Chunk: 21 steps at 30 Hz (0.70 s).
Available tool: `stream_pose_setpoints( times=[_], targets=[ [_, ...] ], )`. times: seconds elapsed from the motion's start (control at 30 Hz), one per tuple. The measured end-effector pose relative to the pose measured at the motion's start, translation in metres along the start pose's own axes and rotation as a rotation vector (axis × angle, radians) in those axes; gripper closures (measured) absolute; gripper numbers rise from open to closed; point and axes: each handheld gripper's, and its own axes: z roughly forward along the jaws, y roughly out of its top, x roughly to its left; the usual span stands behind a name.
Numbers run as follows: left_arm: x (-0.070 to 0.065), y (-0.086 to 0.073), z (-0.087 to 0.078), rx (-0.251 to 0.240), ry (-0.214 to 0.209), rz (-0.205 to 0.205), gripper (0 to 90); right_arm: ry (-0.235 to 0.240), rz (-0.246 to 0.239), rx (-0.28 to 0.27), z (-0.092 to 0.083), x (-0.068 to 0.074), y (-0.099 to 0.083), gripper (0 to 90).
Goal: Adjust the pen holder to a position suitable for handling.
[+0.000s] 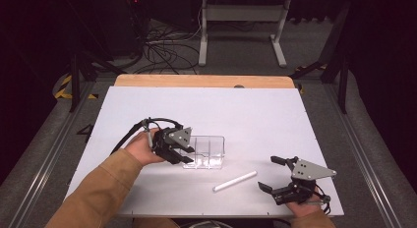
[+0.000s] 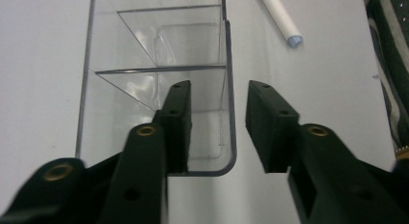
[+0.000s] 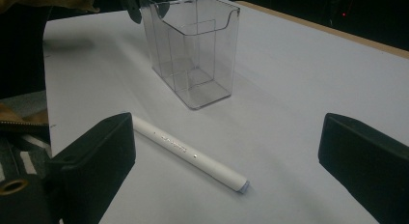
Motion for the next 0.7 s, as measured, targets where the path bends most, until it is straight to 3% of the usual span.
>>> stream_pose_setpoints(
  times=[0.1, 0.27, 0.4, 0.57, 0.7],
  targets=[
    [-0.004, -0.002, -0.009, -0.040, 0.014, -0.023, 54.4, -0.002, -0.004, -0.002, 0.000, 0.000, 0.000, 6.0],
    [-0.014, -0.009, -0.030, -0.171, 0.046, -0.071, 41.4, -0.012, -0.012, 0.004, 0.000, 0.001, 0.004, 5.6],
    [-0.026, -0.018, -0.046, -0.268, 0.116, -0.133, 27.5, -0.016, -0.015, -0.012, -0.003, 0.000, 0.010, 4.7],
    [-0.039, -0.031, -0.063, -0.386, 0.202, -0.213, 18.4, -0.022, -0.004, -0.030, -0.003, -0.001, 0.013, 1.1],
    [-0.046, -0.042, -0.069, -0.460, 0.244, -0.292, 10.8, -0.025, 0.002, -0.035, -0.003, -0.002, 0.014, 0.0]
  ],
)
